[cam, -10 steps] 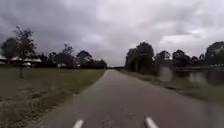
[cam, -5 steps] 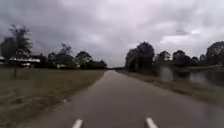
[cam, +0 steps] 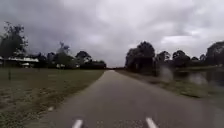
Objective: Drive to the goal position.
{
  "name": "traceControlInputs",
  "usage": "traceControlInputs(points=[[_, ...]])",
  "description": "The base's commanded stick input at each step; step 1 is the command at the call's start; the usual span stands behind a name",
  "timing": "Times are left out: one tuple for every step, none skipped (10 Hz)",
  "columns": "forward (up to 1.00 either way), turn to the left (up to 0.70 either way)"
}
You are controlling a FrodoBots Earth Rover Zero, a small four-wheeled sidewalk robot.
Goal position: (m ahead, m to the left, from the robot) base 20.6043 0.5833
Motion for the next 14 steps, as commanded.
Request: traceControlInputs(points=[[0.84, 0.03], [0.84, 0.03], [0.84, 0.03], [0.84, 0.03], [0.84, 0.03], [0.84, 0.03], [0.84, 0.03], [0.84, 0.03], [0.84, 0.03], [0.84, 0.03], [0.84, 0.03], [0.84, 0.03], [0.84, 0.03], [0.84, 0.03]])
